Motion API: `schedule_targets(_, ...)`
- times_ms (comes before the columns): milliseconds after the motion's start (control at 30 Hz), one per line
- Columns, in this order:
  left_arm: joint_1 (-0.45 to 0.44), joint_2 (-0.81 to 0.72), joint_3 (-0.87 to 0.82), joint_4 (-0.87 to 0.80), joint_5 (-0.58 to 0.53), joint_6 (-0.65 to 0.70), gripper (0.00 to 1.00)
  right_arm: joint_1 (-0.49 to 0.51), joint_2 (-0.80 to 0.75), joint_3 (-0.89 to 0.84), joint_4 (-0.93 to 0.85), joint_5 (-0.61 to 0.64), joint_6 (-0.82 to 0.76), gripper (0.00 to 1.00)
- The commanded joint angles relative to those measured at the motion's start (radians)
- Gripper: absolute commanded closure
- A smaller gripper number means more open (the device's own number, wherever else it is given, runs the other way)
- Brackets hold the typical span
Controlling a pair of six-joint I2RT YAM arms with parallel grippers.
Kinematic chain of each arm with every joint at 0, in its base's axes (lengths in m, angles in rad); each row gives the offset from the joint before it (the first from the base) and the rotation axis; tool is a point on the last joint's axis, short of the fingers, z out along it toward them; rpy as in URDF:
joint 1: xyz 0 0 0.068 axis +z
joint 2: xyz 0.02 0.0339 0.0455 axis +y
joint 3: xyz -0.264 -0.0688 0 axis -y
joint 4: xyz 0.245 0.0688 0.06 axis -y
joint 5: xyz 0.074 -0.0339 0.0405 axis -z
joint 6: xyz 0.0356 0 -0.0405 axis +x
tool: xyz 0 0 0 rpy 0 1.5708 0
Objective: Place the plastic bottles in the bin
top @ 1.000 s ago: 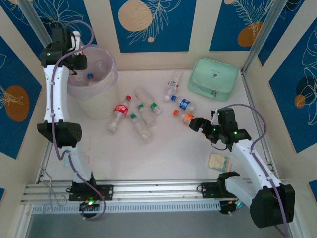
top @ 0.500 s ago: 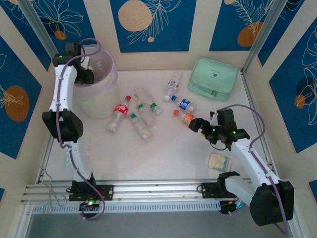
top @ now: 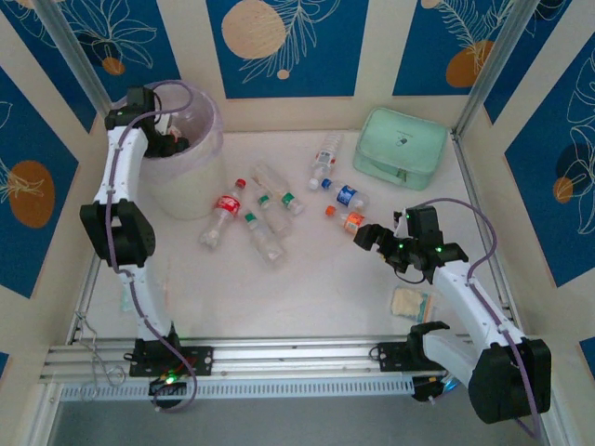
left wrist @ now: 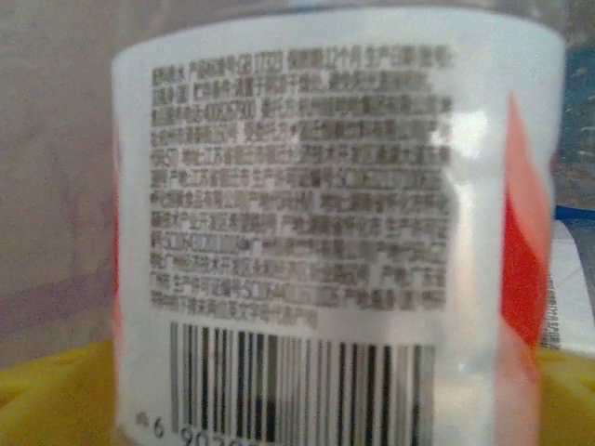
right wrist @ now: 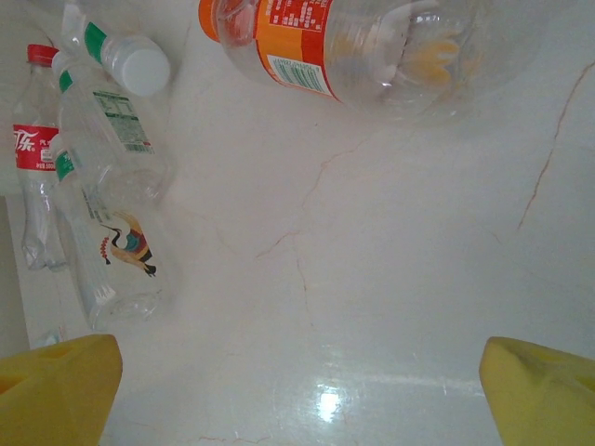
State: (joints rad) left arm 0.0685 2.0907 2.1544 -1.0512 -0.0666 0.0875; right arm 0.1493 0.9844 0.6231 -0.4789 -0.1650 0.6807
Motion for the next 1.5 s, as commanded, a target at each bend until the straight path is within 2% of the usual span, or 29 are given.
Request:
schedule_targets(0, -0.012, 0.006, -0.044, -0.029, 0.042, 0.013, 0.0, -0.001, -0.001, 0.012, 0.0, -0.004, -0.018, 0.01)
schedule_targets(533, -0.016, -0.28, 0.046, -0.075, 0.0, 0.029, 0.0, -0.01, 0.004, 0.044, -0.002, 0.016, -0.035, 0.01)
schedule_targets(767, -0.063, -0.436, 0.041, -0.091, -0.051, 0.021, 0.0, -0.015, 0.025, 0.054, 0.004, 0.004, -0.041, 0.01)
schedule_targets(833, -0.102, -0.48, 0.035, -0.101, -0.09, 0.025, 0.0, -0.015, 0.028, 0.06, 0.007, -0.005, -0.049, 0.01)
schedule_targets(933, -0.214, -0.557, 0.0, -0.115, -0.217, 0.017, 0.0, -0.014, 0.028, 0.063, 0.018, -0.02, -0.059, 0.01)
schedule_targets(1033, -0.403, -0.664, -0.122, -0.075, -0.434, -0.021, 0.0, -0.013, 0.03, 0.066, 0.023, -0.015, -0.057, 0.01)
schedule_targets(1100, -0.513, -0.721, -0.214, -0.062, -0.515, -0.08, 0.0, -0.014, 0.031, 0.066, 0.026, -0.007, -0.051, 0.01)
schedule_targets(1267, -0.709, -0.814, -0.443, -0.059, -0.588, -0.266, 0.0, -0.014, 0.044, 0.066, 0.036, -0.013, -0.038, 0.01)
schedule_targets(1333, -0.748, -0.817, -0.517, -0.067, -0.587, -0.309, 0.0, -0.013, 0.051, 0.063, 0.046, -0.013, -0.031, 0.01)
schedule_targets(1467, -0.786, -0.794, -0.689, -0.009, -0.496, -0.354, 0.0, -0.013, 0.073, 0.056, 0.069, -0.025, -0.013, 0.01)
